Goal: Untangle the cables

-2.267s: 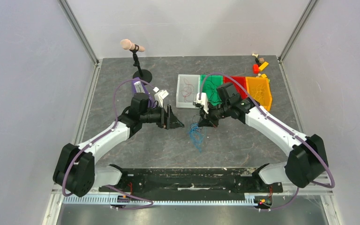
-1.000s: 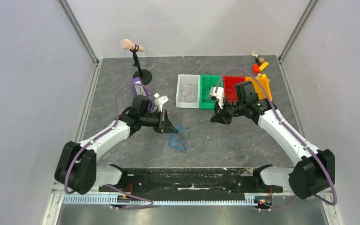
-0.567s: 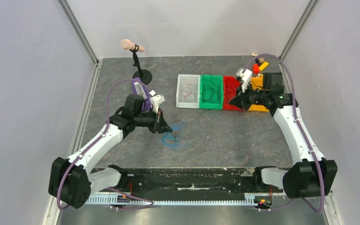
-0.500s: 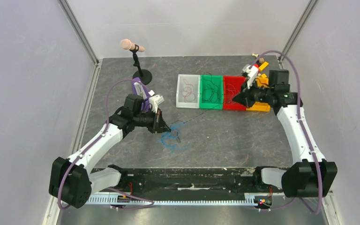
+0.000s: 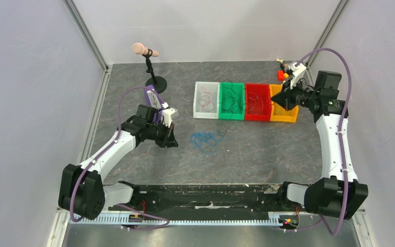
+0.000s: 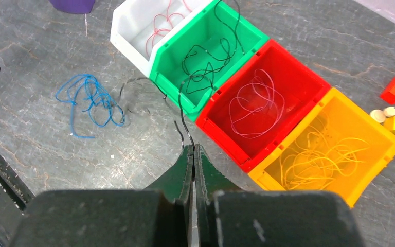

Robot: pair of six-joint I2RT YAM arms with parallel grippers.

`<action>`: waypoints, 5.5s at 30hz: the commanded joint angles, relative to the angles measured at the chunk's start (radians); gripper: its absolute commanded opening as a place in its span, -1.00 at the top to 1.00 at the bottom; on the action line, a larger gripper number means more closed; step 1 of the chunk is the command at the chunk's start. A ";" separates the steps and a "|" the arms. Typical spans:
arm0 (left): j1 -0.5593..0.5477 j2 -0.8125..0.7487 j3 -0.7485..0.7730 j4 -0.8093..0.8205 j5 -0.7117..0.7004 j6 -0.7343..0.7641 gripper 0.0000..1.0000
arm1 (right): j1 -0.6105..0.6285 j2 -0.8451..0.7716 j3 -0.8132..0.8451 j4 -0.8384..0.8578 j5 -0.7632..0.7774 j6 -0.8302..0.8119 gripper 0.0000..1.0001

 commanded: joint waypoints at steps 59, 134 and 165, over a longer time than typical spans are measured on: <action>-0.240 0.127 0.020 0.210 -0.143 0.082 -0.22 | 0.531 0.347 0.199 0.269 0.469 0.110 -0.67; -0.036 0.037 0.067 0.203 -0.094 -0.010 -0.27 | 0.750 0.855 0.475 0.243 0.689 -0.537 -0.72; -0.015 0.049 0.064 0.218 -0.101 -0.026 -0.27 | 0.749 0.888 0.356 0.558 0.702 -0.539 1.00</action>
